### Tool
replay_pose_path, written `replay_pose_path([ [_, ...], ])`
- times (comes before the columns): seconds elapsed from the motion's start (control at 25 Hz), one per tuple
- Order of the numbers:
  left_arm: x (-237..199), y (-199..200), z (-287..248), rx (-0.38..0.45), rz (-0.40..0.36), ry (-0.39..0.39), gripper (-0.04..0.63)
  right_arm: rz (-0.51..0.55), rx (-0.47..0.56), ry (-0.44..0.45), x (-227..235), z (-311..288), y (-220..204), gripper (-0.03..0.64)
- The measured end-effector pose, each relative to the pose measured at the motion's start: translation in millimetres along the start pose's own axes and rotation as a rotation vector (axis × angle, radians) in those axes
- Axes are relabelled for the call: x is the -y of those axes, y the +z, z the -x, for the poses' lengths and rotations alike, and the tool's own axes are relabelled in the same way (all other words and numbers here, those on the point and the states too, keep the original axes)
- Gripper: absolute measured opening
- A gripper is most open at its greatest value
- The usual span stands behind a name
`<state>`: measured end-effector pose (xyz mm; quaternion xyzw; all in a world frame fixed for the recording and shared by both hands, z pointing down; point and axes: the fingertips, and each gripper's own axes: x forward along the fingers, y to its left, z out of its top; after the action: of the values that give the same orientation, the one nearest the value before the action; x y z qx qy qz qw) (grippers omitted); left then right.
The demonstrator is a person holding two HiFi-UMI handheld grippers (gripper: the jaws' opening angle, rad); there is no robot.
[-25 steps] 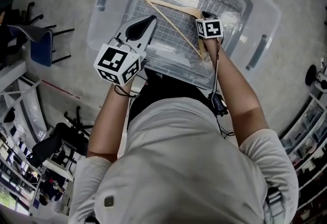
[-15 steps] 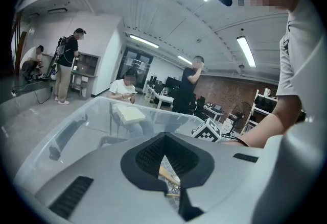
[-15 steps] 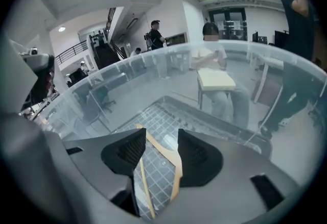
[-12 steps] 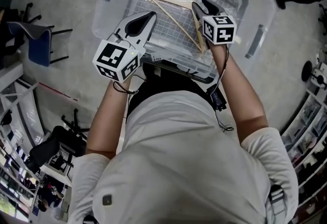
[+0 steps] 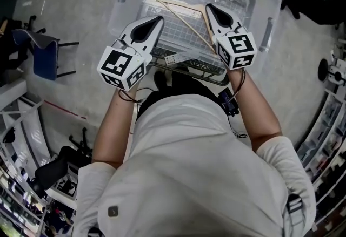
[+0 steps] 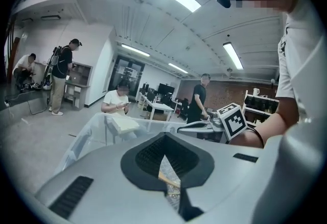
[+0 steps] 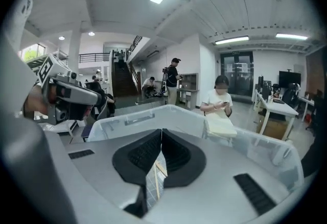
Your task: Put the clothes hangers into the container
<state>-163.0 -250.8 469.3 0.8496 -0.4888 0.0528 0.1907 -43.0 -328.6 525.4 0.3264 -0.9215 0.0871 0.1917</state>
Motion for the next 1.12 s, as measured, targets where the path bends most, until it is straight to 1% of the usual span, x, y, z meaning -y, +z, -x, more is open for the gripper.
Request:
replay_pose_path([
  [0.2,15,10,39,0.036,-0.022,-0.024,0.015,0.016,0.066,0.008,-41,38,21,0.02],
  [0.4,32,18,85,0.071,-0.067,-0.046,0.015,0.05,0.141,0.0,-90,80,49,0.02],
  [0.64,62,37,139,0.123,-0.109,-0.095,0.015,0.077,0.209,-0.017,-138,126,78,0.02],
  [0.8,79,37,169,0.152,-0.133,-0.116,0.015,0.069,0.256,-0.028,-164,155,78,0.019],
  [0.96,85,29,186,0.153,-0.143,-0.121,0.015,0.051,0.27,-0.043,-181,175,70,0.018],
  [1.12,97,19,191,0.155,-0.149,-0.133,0.015,0.055,0.281,-0.049,-184,196,59,0.018],
])
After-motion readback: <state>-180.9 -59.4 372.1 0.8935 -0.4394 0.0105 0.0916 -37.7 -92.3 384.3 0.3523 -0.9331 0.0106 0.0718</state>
